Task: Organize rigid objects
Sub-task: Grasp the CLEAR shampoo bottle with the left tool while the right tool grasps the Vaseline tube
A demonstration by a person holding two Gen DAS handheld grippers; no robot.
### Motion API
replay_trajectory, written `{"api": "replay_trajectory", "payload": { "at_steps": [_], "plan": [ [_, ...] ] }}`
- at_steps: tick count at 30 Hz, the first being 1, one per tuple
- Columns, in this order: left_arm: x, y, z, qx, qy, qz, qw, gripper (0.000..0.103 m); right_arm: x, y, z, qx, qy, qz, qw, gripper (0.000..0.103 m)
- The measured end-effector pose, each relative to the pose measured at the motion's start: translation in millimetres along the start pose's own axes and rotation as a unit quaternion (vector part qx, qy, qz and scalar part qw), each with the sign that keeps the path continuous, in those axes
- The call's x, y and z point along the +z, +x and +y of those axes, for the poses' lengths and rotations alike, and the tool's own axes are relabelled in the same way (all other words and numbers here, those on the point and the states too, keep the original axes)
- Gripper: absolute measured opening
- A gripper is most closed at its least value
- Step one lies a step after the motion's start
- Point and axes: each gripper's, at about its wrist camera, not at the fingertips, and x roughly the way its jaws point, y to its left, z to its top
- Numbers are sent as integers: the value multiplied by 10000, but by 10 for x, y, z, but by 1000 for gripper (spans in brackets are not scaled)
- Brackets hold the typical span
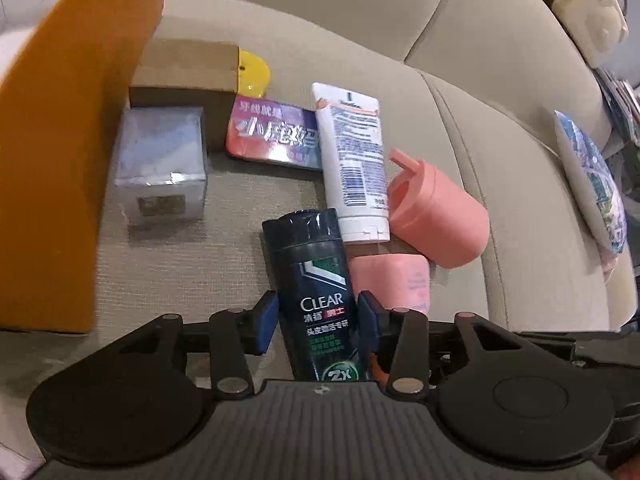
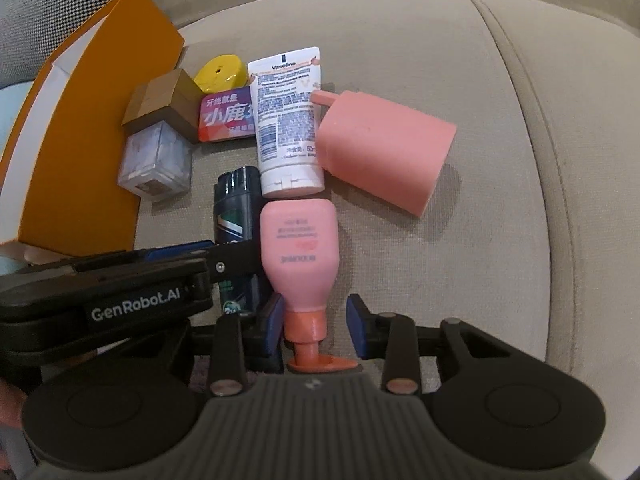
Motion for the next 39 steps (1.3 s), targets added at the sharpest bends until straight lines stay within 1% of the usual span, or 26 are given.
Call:
{"api": "replay_trajectory", "payload": {
  "at_steps": [2, 6, 10, 13, 16, 20, 24, 27, 32, 33, 36, 39],
  "plan": [
    [6, 12, -16, 24, -41, 26, 10000, 49, 21, 23, -9, 10, 66, 59, 10000, 37],
    [-6, -28, -76, 133, 74, -8, 9999, 48, 3, 18, 2, 3, 38, 55, 10000, 37],
    [-2, -130, -144, 287, 241, -137, 9992, 47, -19, -24, 13, -2, -68, -49, 10000, 38],
    [22, -242, -190, 246, 365, -264, 9987, 47, -14, -76, 46, -51, -177, -152, 9997, 40],
    [80, -364, -224, 274, 518, -411, 9974, 47, 25, -132, 102, -140, -422, -315, 9985, 40],
    [218, -487, -203, 281, 523, -555, 9967, 47, 183, -189, 160, -180, -736, -522, 9958, 40],
    [381, -585, -177, 376, 598, -725, 9949, 46, 409, -207, 250, -157, -997, -664, 9927, 40],
    [499, -615, -175, 470, 680, -793, 9934, 46, 607, -131, 306, -155, -1058, -602, 9924, 40],
    [616, -558, -159, 563, 726, -805, 9925, 46, 798, 33, 354, -282, -998, -515, 9933, 41],
    [632, -546, -142, 565, 722, -794, 9926, 46, 824, 58, 364, -327, -1000, -517, 9931, 43],
    [647, -521, -93, 548, 706, -776, 9930, 46, 892, 102, 372, -395, -979, -542, 9929, 54],
    [691, -510, -37, 491, 647, -768, 9937, 46, 968, 152, 390, -425, -1002, -537, 9926, 55]
  ]
}}
